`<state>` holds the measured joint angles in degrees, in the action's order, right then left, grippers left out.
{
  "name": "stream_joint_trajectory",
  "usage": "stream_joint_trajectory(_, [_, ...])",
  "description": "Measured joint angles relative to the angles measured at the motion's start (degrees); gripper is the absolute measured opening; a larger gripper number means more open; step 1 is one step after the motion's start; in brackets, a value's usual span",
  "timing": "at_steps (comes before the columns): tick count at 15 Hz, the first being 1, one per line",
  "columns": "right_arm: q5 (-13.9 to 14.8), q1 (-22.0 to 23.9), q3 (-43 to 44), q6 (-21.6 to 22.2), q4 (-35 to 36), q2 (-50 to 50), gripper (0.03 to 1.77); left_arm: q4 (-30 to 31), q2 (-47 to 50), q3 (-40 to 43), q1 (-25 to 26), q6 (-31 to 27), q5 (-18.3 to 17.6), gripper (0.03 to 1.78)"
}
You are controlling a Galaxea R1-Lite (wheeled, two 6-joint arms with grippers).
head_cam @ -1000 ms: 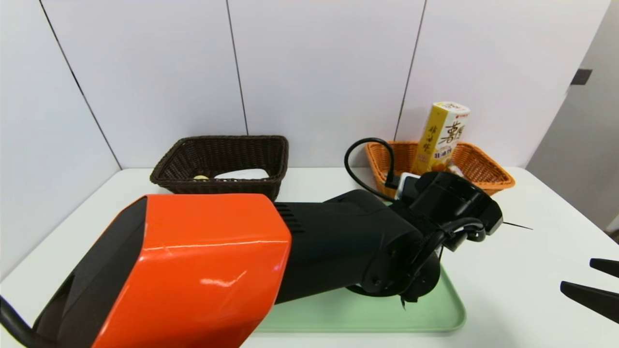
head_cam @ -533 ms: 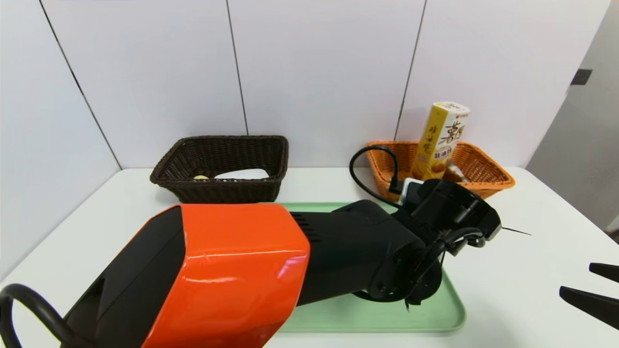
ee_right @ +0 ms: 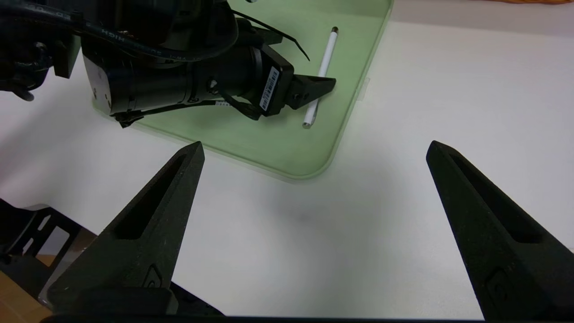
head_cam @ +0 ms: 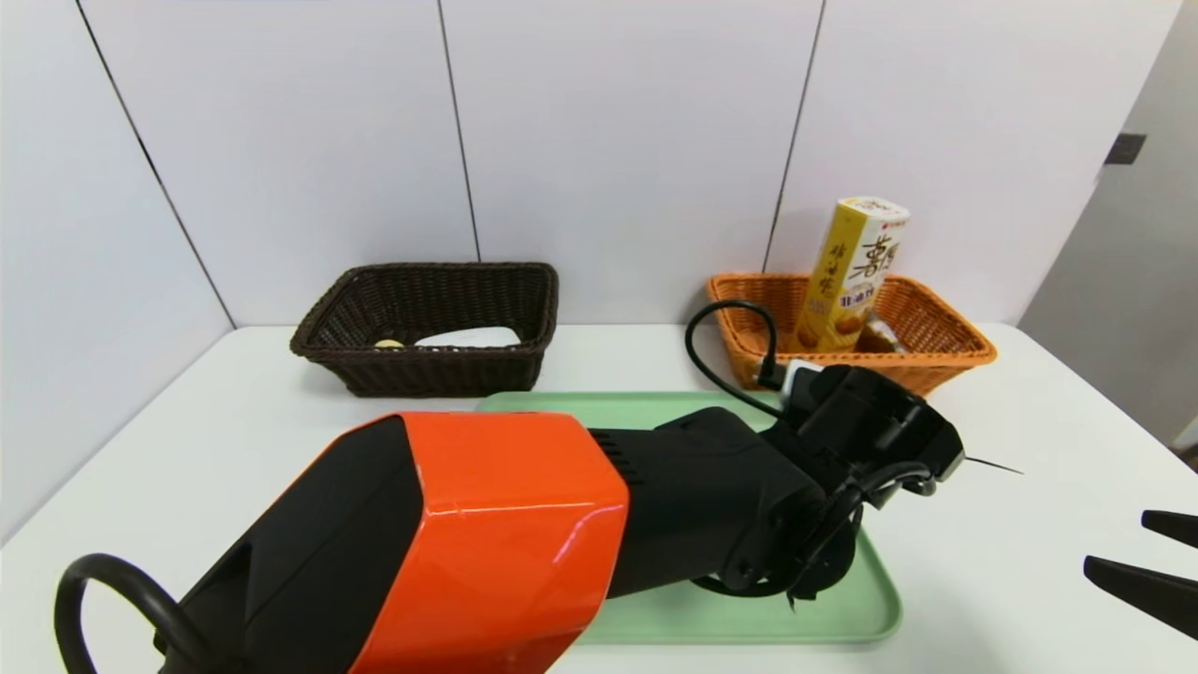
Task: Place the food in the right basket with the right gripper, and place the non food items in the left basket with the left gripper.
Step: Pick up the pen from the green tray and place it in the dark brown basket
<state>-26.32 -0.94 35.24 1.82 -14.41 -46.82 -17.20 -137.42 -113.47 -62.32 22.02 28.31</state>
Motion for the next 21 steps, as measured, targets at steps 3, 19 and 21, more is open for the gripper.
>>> stream_joint_trajectory(3, [-0.05,0.0,-0.02,0.02,-0.09,0.05,1.71,0.0,-0.39,0.0,0.05,0.0,-0.06,1.66])
stream_joint_trajectory(19, [-0.05,0.0,0.34,-0.06,0.16,-0.37,1.71,0.06,-0.34,0.02,0.46,0.61,-0.26,1.69])
stream_joint_trajectory(21, [-0.05,0.0,0.34,-0.04,0.16,-0.41,1.71,0.06,-0.01,0.02,0.5,1.07,-1.19,1.69])
